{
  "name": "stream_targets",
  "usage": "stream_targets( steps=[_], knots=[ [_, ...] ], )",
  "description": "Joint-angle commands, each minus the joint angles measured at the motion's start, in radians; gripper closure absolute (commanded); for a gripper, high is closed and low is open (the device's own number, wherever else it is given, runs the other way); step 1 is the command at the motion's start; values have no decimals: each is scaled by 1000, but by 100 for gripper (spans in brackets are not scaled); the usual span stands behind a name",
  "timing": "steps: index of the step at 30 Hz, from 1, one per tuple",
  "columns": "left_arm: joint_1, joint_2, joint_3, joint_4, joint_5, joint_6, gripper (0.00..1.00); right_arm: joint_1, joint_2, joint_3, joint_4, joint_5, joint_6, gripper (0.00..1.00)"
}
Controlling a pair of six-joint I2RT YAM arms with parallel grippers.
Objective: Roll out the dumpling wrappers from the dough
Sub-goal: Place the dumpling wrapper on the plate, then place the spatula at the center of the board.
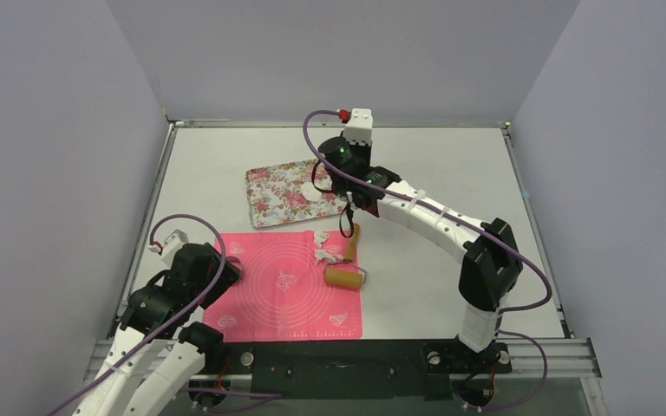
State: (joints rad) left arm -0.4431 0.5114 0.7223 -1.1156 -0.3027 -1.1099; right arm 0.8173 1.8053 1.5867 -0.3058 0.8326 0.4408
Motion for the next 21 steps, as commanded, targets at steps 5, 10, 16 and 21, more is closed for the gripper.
stream_targets(
  steps=[5,10,16,21],
  knots=[
    [7,-7,26,18,-10,28,40,-19,-220,-46,141,58,8,100],
    [7,1,20,47,-3,45,41,-110,-498,-316,168,-65,291,100],
    [8,40,9,97,18,69,41,-162,-866,-797,141,231,751,100],
    [8,84,-4,134,62,87,40,-166,-958,-1023,75,275,1063,100]
  ],
)
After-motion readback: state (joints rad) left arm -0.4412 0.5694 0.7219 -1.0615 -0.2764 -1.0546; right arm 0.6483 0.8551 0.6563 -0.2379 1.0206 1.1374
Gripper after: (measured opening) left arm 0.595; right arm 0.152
